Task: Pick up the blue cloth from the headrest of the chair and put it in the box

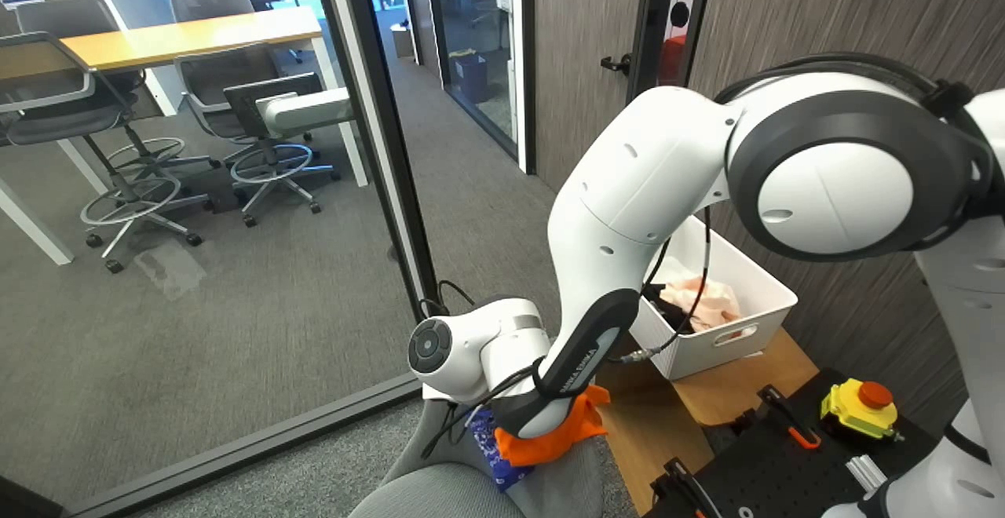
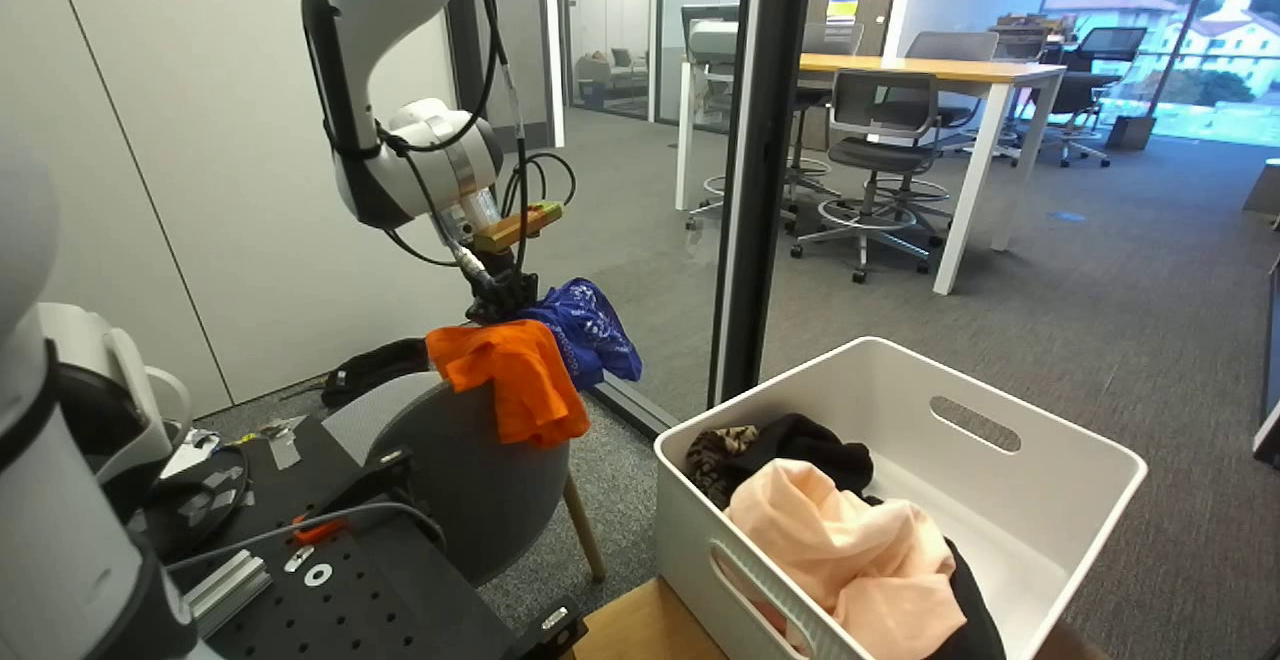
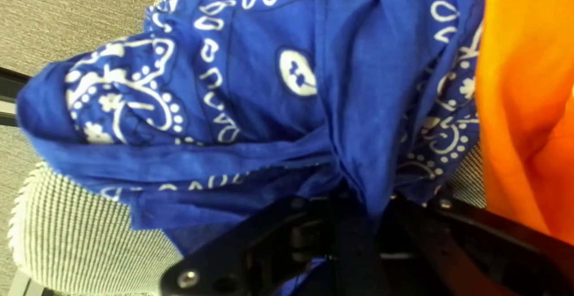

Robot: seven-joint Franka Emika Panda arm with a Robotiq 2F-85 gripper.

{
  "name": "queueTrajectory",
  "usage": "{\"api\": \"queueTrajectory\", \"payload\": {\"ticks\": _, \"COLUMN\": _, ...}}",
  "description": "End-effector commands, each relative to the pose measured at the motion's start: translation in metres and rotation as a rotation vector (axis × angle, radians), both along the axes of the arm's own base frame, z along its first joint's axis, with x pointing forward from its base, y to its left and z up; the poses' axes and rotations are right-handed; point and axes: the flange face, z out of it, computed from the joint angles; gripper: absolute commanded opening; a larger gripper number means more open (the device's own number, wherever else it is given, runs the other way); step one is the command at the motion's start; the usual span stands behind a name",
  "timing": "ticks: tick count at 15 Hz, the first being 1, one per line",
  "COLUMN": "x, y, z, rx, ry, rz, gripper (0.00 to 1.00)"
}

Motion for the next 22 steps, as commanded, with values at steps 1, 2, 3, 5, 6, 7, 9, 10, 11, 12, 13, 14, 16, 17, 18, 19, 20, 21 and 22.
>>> {"api": "queueTrajectory", "payload": {"ticks": 1, "x": 0.006, "y": -0.006, "z": 0.015, "rx": -0.033, "ry": -0.051, "rz": 0.035, "gripper": 0.04}}
{"api": "queueTrajectory", "payload": {"ticks": 2, "x": 0.007, "y": -0.006, "z": 0.018, "rx": -0.045, "ry": -0.066, "rz": 0.046, "gripper": 0.04}}
{"api": "queueTrajectory", "payload": {"ticks": 3, "x": 0.007, "y": -0.004, "z": 0.023, "rx": -0.060, "ry": -0.081, "rz": 0.055, "gripper": 0.04}}
{"api": "queueTrajectory", "payload": {"ticks": 5, "x": 0.008, "y": -0.007, "z": 0.032, "rx": -0.099, "ry": -0.116, "rz": 0.076, "gripper": 0.05}}
{"api": "queueTrajectory", "payload": {"ticks": 6, "x": 0.008, "y": -0.008, "z": 0.038, "rx": -0.123, "ry": -0.140, "rz": 0.085, "gripper": 0.04}}
{"api": "queueTrajectory", "payload": {"ticks": 7, "x": 0.009, "y": -0.010, "z": 0.045, "rx": -0.142, "ry": -0.162, "rz": 0.093, "gripper": 0.04}}
{"api": "queueTrajectory", "payload": {"ticks": 9, "x": 0.010, "y": -0.016, "z": 0.063, "rx": -0.189, "ry": -0.225, "rz": 0.098, "gripper": 0.04}}
{"api": "queueTrajectory", "payload": {"ticks": 10, "x": 0.011, "y": -0.022, "z": 0.074, "rx": -0.217, "ry": -0.263, "rz": 0.094, "gripper": 0.05}}
{"api": "queueTrajectory", "payload": {"ticks": 11, "x": 0.013, "y": -0.029, "z": 0.084, "rx": -0.244, "ry": -0.298, "rz": 0.087, "gripper": 0.05}}
{"api": "queueTrajectory", "payload": {"ticks": 12, "x": 0.014, "y": -0.039, "z": 0.095, "rx": -0.276, "ry": -0.337, "rz": 0.071, "gripper": 0.04}}
{"api": "queueTrajectory", "payload": {"ticks": 13, "x": 0.017, "y": -0.050, "z": 0.107, "rx": -0.308, "ry": -0.377, "rz": 0.052, "gripper": 0.04}}
{"api": "queueTrajectory", "payload": {"ticks": 14, "x": 0.017, "y": -0.068, "z": 0.120, "rx": -0.337, "ry": -0.414, "rz": 0.023, "gripper": 0.04}}
{"api": "queueTrajectory", "payload": {"ticks": 16, "x": 0.018, "y": -0.097, "z": 0.142, "rx": -0.395, "ry": -0.483, "rz": -0.044, "gripper": 0.04}}
{"api": "queueTrajectory", "payload": {"ticks": 17, "x": 0.018, "y": -0.114, "z": 0.152, "rx": -0.420, "ry": -0.510, "rz": -0.082, "gripper": 0.04}}
{"api": "queueTrajectory", "payload": {"ticks": 18, "x": 0.017, "y": -0.133, "z": 0.162, "rx": -0.441, "ry": -0.536, "rz": -0.126, "gripper": 0.05}}
{"api": "queueTrajectory", "payload": {"ticks": 19, "x": 0.016, "y": -0.152, "z": 0.173, "rx": -0.456, "ry": -0.563, "rz": -0.177, "gripper": 0.04}}
{"api": "queueTrajectory", "payload": {"ticks": 20, "x": 0.015, "y": -0.172, "z": 0.183, "rx": -0.464, "ry": -0.584, "rz": -0.233, "gripper": 0.05}}
{"api": "queueTrajectory", "payload": {"ticks": 21, "x": 0.015, "y": -0.190, "z": 0.192, "rx": -0.465, "ry": -0.608, "rz": -0.291, "gripper": 0.04}}
{"api": "queueTrajectory", "payload": {"ticks": 22, "x": 0.015, "y": -0.211, "z": 0.202, "rx": -0.453, "ry": -0.624, "rz": -0.351, "gripper": 0.04}}
